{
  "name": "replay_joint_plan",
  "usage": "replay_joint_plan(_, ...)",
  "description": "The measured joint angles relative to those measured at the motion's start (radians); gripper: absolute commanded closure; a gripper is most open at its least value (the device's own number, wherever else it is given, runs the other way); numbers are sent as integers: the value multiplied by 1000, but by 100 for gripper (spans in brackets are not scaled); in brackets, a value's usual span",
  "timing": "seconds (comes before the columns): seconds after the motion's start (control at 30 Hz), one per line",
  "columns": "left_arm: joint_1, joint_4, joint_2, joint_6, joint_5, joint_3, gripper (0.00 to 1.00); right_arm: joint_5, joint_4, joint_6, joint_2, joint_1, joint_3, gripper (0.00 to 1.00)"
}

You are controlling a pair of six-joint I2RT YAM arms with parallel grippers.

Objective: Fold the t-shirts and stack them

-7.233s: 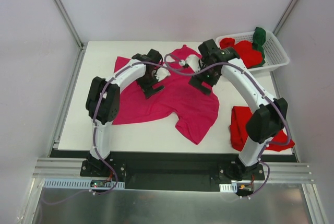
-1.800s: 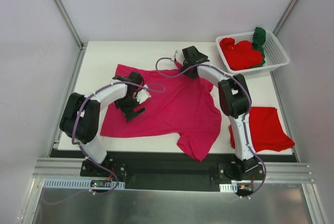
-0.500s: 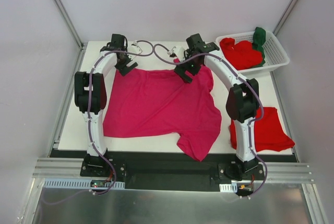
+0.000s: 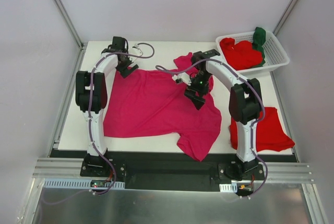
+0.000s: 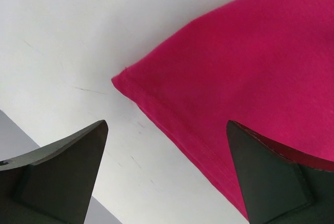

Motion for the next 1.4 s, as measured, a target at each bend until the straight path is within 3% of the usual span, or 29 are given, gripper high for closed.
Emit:
replay_joint_plan(0.6, 0, 76, 175, 85, -1, 196, 1, 14, -40, -31, -5, -32, 78, 0)
replay_joint_plan(0.83, 7, 81, 175, 133, 0, 195, 1, 132, -12, 47, -32, -39, -24, 4)
replay_joint_plan(0.97, 21, 114, 160, 146, -1, 158, 1, 275, 84, 104, -29, -50, -59, 4)
replay_joint_plan(1.17, 46, 122, 92, 162, -5, 54, 1, 455, 362, 122, 0, -89, -42, 4)
replay_joint_plan(1.4, 50, 119, 90, 161, -31, 53, 1, 549, 584, 113, 96, -95, 32, 4)
